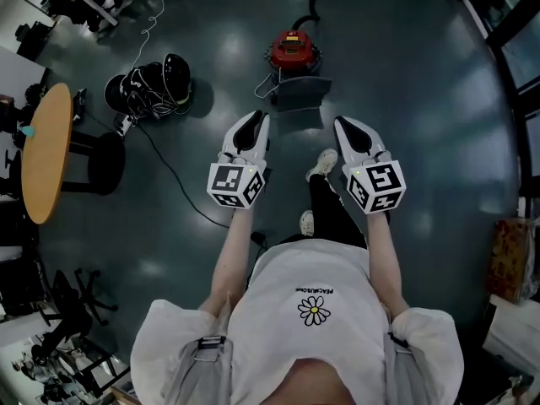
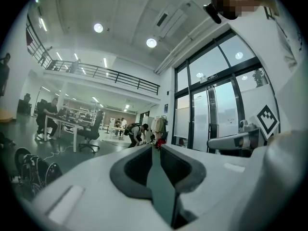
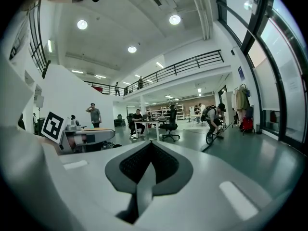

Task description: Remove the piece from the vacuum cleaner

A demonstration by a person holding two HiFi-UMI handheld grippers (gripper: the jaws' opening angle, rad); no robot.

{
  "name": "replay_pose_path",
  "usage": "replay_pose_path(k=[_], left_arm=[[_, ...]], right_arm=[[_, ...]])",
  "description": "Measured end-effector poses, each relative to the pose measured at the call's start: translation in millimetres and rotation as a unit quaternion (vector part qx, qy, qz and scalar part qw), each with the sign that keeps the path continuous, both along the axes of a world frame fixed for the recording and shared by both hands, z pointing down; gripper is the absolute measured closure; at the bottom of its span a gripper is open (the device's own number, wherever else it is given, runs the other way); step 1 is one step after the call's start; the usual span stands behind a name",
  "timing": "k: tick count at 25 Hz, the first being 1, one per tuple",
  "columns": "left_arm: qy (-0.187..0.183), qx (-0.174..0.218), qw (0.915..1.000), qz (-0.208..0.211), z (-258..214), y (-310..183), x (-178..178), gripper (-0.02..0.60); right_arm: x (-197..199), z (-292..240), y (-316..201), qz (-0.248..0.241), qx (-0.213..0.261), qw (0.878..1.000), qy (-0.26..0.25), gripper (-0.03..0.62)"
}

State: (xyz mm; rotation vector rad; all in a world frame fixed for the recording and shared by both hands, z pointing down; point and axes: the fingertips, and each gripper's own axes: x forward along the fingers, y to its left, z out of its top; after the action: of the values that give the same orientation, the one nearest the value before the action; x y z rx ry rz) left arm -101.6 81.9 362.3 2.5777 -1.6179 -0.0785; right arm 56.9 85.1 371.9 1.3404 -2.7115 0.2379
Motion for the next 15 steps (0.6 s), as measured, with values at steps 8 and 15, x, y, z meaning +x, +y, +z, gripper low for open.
replay_pose_path(k=[8,15], left_arm=[[-0.011,-0.001,0.9999,-0.01,9,-84,-14,0.526],[-0.011,-0.014,0.9998,-0.007,20,-192,-19,0.535]], right_arm=[[-23,18,-97,-0.021,-0.01,1.0,-0.006,0.568],[-41,33,-206,-0.042,-0.023,0.999,0.015,0.568]])
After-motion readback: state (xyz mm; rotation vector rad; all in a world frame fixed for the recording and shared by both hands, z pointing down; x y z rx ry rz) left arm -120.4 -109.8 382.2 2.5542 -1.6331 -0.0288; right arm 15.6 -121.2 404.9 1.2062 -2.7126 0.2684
